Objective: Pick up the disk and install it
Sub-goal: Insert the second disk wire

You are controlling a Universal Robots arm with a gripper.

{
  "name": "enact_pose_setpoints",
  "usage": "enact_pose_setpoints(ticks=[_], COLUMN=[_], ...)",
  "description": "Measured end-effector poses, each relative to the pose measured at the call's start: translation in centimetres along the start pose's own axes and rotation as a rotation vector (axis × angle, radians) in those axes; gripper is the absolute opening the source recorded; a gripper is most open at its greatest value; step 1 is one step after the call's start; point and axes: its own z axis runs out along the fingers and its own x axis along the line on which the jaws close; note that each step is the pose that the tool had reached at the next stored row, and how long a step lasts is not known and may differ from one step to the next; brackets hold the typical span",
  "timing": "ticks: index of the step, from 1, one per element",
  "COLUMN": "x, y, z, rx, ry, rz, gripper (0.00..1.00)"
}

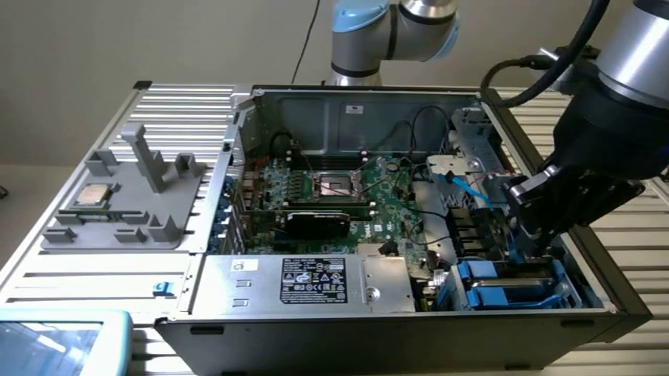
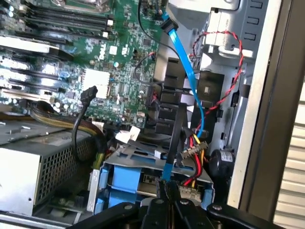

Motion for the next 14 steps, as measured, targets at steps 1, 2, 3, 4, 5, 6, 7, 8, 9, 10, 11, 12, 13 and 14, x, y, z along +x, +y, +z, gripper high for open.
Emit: enact_pose_setpoints(ticks=[1, 2, 3, 4, 5, 6, 7, 8, 9, 10, 11, 12, 13, 14], x=[-0.3, -0.6, -0.9, -1.1, -1.2, -1.2, -1.2, -1.2, -1.3, -1.3, -1.4, -1.5, -1.6, -1.7], y=[-0.05, -0.10, -0.15, -0.19, -0.21, -0.23, -0.26, -0.30, -0.34, -0.38, -0.41, -0.44, -0.46, -0.48], z=[-0.02, -0.04, -0.04, -0.05, -0.01, 0.10, 0.21, 0.34, 0.45, 0.57, 0.70, 0.82, 0.93, 1.05], rx=[-0.0005, -0.0010, -0.0017, -0.0024, -0.0032, -0.0043, -0.0049, -0.0054, -0.0059, -0.0064, -0.0070, -0.0073, -0.0074, -0.0075], ry=[0.0034, 0.0072, 0.0115, 0.0161, 0.0210, 0.0259, 0.0303, 0.0348, 0.0385, 0.0426, 0.0460, 0.0486, 0.0509, 0.0528], rz=[0.000, -0.001, -0.002, -0.003, -0.004, -0.005, -0.005, -0.006, -0.007, -0.009, -0.011, -0.013, -0.016, -0.018], gripper=[0.11, 0.11, 0.11, 0.11, 0.11, 0.11, 0.11, 0.11, 0.11, 0.11, 0.11, 0.11, 0.11, 0.11])
